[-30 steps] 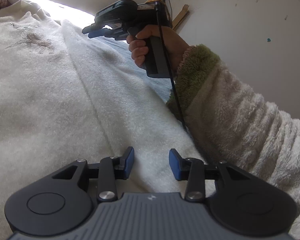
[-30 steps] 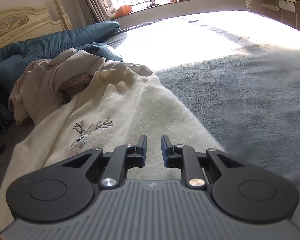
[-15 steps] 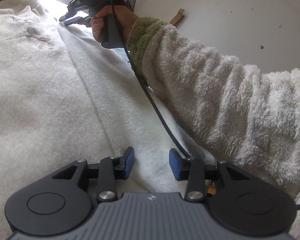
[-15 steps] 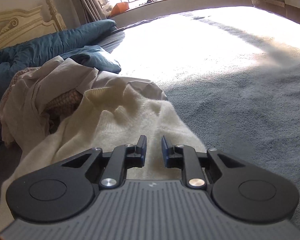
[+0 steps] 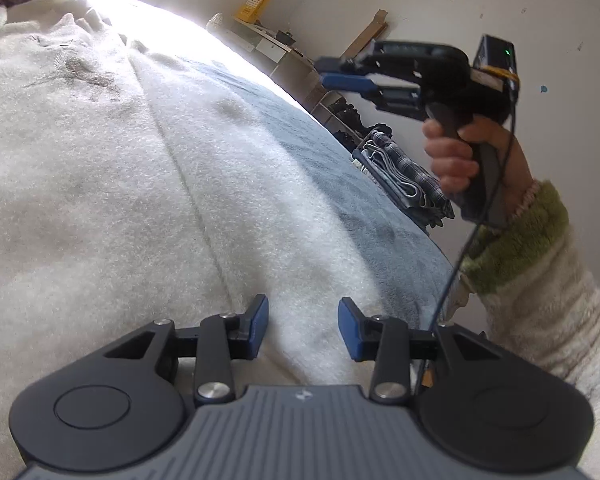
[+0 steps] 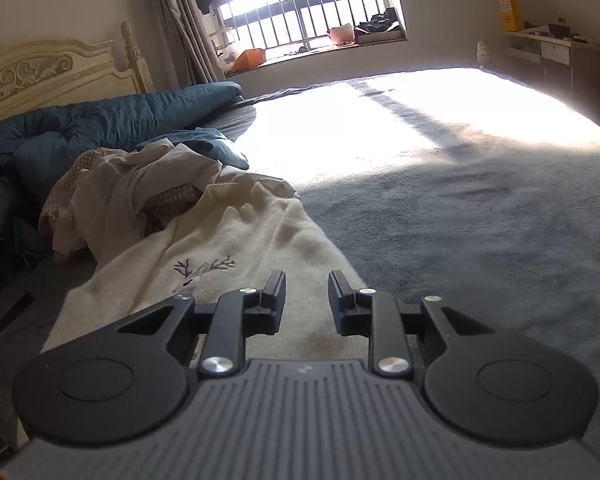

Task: Fold clothes
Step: 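Open both grippers and lift them off the sweater edge, then pinch the sweater side edge with both grippers near the deer embroidery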

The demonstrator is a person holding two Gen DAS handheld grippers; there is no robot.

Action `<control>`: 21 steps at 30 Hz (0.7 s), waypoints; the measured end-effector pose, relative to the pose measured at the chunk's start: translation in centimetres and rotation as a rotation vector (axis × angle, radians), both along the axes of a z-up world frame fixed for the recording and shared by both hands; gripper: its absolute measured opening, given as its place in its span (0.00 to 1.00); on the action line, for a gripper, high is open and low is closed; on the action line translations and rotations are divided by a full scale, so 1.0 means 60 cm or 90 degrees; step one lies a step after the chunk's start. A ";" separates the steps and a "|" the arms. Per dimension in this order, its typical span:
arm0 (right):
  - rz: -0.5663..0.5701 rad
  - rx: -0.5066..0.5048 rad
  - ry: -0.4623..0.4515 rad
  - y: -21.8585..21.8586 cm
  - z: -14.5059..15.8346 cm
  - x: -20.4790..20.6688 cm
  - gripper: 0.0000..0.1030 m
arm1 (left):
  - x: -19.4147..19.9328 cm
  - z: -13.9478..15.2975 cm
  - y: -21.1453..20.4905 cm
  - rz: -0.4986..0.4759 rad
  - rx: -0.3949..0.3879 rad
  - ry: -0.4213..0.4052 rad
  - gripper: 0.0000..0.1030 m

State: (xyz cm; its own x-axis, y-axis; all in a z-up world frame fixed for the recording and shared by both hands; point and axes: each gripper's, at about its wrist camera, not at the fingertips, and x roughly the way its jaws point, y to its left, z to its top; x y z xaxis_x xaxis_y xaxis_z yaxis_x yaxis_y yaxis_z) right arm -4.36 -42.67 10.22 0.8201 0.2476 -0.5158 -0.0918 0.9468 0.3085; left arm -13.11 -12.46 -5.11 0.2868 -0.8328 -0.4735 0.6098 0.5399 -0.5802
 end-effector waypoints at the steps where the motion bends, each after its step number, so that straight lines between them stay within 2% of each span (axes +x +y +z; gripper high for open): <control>1: -0.011 0.031 0.009 -0.011 -0.020 -0.026 0.25 | 0.001 0.005 0.001 0.004 0.008 0.005 0.39; 4: -0.045 0.123 0.037 -0.045 -0.079 -0.103 0.26 | 0.009 0.029 -0.003 0.019 0.042 0.003 0.43; 6: -0.068 0.184 0.055 -0.067 -0.118 -0.155 0.28 | 0.021 0.052 -0.010 0.040 0.070 -0.015 0.54; 7: -0.075 0.215 0.061 -0.075 -0.137 -0.175 0.29 | 0.028 0.063 -0.016 0.047 0.080 -0.022 0.55; 10: -0.058 0.275 0.053 -0.065 -0.173 -0.172 0.32 | 0.067 0.097 -0.038 0.063 0.093 -0.028 0.55; 14: -0.029 0.268 0.051 -0.037 -0.190 -0.153 0.33 | 0.159 0.123 -0.105 0.074 0.111 -0.026 0.58; 16: -0.014 0.246 0.039 -0.022 -0.188 -0.151 0.39 | 0.204 0.126 -0.144 0.068 0.133 -0.016 0.62; 18: -0.007 0.198 0.022 -0.002 -0.179 -0.154 0.41 | 0.246 0.121 -0.192 0.055 0.170 -0.007 0.66; 21: -0.001 0.123 -0.004 0.028 -0.166 -0.161 0.41 | 0.264 0.112 -0.241 0.031 0.217 -0.025 0.67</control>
